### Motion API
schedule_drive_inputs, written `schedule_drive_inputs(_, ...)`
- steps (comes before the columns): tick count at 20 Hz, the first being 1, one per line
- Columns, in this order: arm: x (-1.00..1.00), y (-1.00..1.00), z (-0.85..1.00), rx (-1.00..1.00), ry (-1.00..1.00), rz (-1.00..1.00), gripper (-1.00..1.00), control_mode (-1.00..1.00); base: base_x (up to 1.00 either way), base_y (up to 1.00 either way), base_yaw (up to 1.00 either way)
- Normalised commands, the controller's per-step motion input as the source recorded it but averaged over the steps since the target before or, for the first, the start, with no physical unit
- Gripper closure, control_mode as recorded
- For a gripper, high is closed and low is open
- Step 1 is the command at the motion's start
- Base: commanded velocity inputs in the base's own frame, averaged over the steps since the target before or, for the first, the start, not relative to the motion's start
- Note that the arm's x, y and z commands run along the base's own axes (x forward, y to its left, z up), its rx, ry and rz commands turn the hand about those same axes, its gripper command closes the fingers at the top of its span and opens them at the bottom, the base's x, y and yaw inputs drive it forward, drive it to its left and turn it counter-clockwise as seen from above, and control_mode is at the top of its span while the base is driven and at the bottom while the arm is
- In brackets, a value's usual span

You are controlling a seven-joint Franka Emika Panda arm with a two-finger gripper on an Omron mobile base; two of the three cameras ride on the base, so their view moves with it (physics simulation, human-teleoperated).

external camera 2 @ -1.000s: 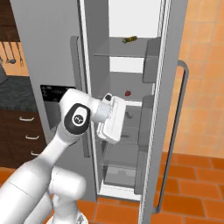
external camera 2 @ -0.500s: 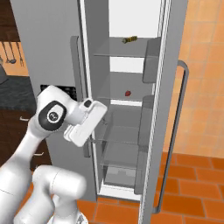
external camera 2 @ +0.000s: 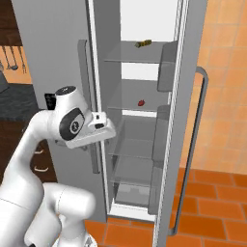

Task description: Take the strawberry from the fridge and place it on top of the pancake, located on the dining counter.

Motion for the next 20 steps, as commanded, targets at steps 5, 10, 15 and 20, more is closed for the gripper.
schedule_drive_inputs(5,-0.45,0.75,0.08,0.1,-0.27,-0.27,-1.0,-1.0,0.0,0.0,0.0)
schedule_drive_inputs(10,-0.85,0.15,0.27,0.07,-0.22,-0.06,-1.0,-1.0,0.0,0.0,0.0)
schedule_drive_inputs(15,-0.52,0.05,0.18,0.34,-0.07,0.0,-1.0,-1.0,0.0,0.0,0.0)
schedule_drive_inputs(20,-0.2,0.11,0.23,0.11,0.13,0.0,-1.0,-1.0,0.0,0.0,0.0)
